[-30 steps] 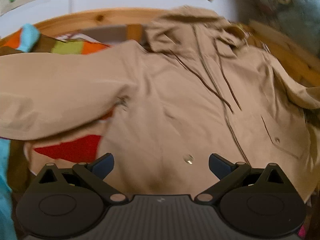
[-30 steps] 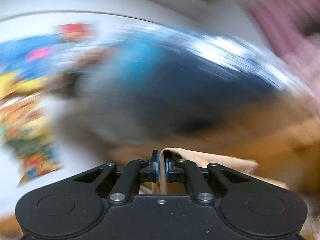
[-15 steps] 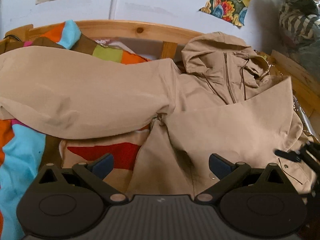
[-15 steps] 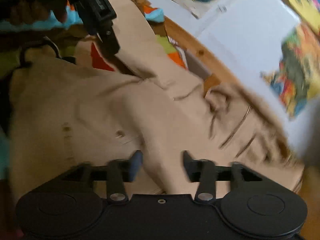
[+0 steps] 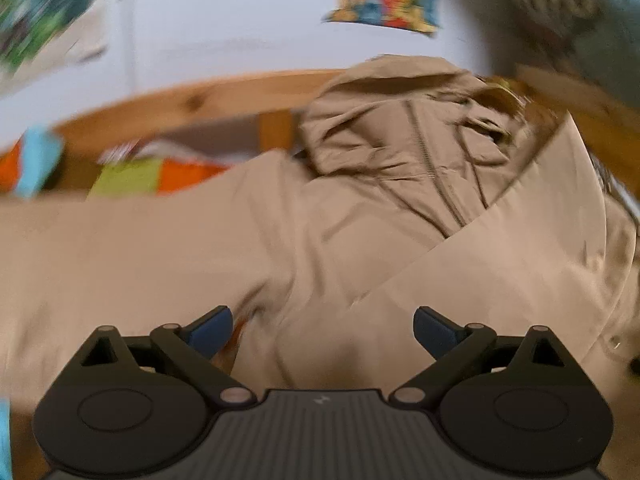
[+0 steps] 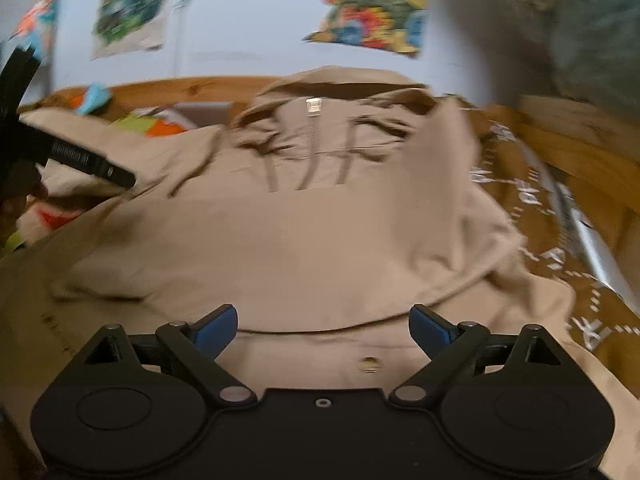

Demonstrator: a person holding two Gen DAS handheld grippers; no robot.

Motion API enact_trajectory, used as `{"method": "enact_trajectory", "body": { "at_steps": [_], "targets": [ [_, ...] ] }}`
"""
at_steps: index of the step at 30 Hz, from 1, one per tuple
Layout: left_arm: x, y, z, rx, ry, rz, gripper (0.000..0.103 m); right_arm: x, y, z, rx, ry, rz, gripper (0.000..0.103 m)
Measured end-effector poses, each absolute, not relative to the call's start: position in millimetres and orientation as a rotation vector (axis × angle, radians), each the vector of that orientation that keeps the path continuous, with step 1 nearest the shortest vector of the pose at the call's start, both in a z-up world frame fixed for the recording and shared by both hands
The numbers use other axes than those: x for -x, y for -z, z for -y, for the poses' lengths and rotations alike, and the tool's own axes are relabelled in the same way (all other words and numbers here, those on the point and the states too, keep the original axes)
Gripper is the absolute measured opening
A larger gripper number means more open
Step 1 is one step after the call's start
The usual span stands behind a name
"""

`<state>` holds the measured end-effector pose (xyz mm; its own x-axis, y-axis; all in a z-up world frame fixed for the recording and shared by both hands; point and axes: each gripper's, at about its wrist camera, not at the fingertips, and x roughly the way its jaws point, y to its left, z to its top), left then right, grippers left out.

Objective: Fold large clothes

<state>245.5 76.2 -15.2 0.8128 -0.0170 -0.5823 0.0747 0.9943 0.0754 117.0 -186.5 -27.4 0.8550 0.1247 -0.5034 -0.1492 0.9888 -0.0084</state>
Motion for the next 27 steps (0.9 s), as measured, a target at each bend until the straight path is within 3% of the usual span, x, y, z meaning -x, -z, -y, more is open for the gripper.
{"method": "enact_trajectory", "body": {
  "at_steps": [5, 7, 11, 16, 21, 23, 24, 25, 27],
  "targets": [
    [-275, 34, -51, -0.247, 0.155, -0.677, 0.079, -120, 37, 210, -0.029, -0.029, -0.514, 0.093],
    [-283, 45, -48, -0.255, 0.154, -0.726, 0.063, -121, 38, 220, -0.061, 0.020, -0.497, 0.093],
    [-289, 56, -56, -0.190, 0.159, -0.779, 0.047, -129, 36, 239, -0.090, 0.077, -0.504, 0.093],
    [-291, 54, -67, -0.170, 0.180, -0.820, 0.016, -151, 14, 265, -0.120, 0.141, -0.512, 0.083],
    [-285, 45, -77, -0.099, 0.194, -0.836, 0.004, -204, -16, 284, -0.032, 0.101, -0.532, 0.080],
    [-276, 41, -81, -0.057, 0.181, -0.834, 0.002, -236, -12, 287, 0.021, 0.036, -0.594, 0.070],
    [-271, 37, -83, -0.033, 0.174, -0.832, 0.002, -249, -8, 289, 0.016, 0.006, -0.629, 0.056],
    [-266, 32, -85, -0.004, 0.173, -0.838, 0.000, -260, -4, 292, -0.004, 0.003, -0.658, 0.031],
    [-253, 23, -92, 0.060, 0.181, -0.851, 0.000, -267, -5, 299, -0.061, 0.026, -0.654, 0.011]
  ]
}}
